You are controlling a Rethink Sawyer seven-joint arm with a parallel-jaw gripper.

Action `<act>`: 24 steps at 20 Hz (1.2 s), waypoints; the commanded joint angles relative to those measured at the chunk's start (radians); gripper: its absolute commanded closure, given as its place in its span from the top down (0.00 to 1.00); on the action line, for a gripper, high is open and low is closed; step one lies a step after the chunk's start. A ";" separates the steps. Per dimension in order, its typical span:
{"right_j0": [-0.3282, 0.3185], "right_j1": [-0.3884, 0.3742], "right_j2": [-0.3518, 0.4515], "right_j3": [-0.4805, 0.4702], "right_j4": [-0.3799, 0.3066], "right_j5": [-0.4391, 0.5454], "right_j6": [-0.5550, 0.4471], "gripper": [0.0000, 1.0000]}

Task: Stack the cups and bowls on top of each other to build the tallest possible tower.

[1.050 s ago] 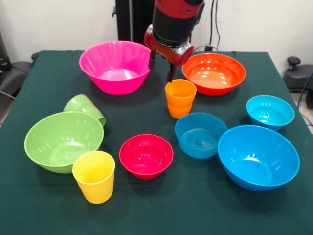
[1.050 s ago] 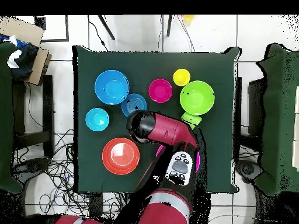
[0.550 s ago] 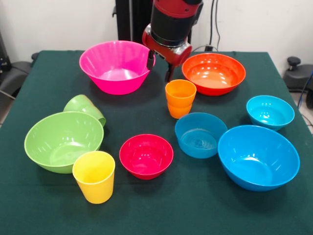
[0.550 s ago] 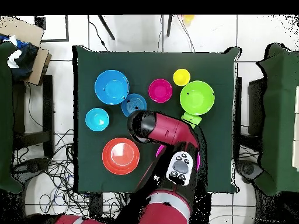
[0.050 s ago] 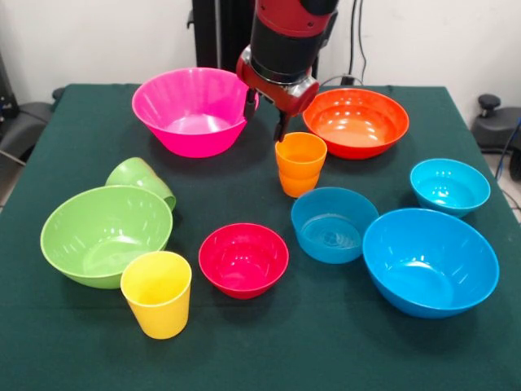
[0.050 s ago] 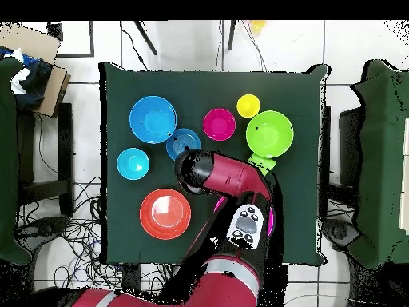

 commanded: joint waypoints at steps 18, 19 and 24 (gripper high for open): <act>-0.039 0.026 0.074 -0.051 -0.006 0.045 0.079 1.00; -0.039 0.013 0.073 -0.046 -0.006 0.061 0.076 1.00; -0.032 -0.093 0.044 -0.021 -0.018 0.199 0.054 1.00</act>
